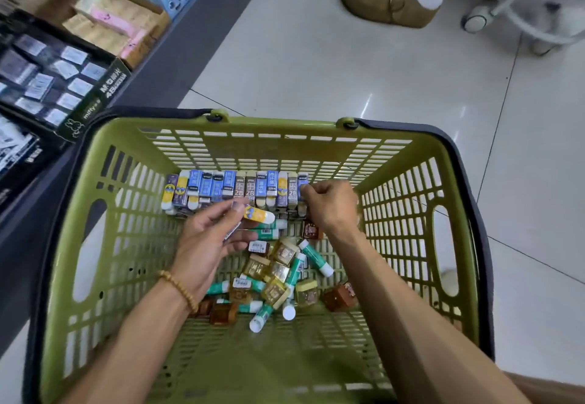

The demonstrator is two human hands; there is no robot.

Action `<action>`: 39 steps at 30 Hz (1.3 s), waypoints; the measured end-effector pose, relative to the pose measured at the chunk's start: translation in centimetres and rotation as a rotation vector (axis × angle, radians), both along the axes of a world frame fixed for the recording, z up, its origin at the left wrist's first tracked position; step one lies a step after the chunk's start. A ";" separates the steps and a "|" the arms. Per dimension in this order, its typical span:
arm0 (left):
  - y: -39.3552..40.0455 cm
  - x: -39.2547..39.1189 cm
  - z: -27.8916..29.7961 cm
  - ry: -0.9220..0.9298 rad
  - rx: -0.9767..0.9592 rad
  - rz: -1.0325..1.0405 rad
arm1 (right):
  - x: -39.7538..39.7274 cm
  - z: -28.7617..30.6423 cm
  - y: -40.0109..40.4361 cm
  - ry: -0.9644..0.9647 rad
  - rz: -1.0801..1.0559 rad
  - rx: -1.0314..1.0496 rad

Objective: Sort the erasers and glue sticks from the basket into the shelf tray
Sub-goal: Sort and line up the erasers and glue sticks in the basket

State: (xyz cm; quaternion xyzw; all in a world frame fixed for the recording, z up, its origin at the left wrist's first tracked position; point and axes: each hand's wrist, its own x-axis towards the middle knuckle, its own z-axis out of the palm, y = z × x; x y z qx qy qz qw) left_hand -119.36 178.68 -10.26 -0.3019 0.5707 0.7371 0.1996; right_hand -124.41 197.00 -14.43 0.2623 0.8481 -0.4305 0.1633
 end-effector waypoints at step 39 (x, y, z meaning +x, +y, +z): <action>4.0 0.0 -1.6 -0.068 -0.140 -0.195 | 4.9 0.0 5.2 -0.127 0.212 -0.196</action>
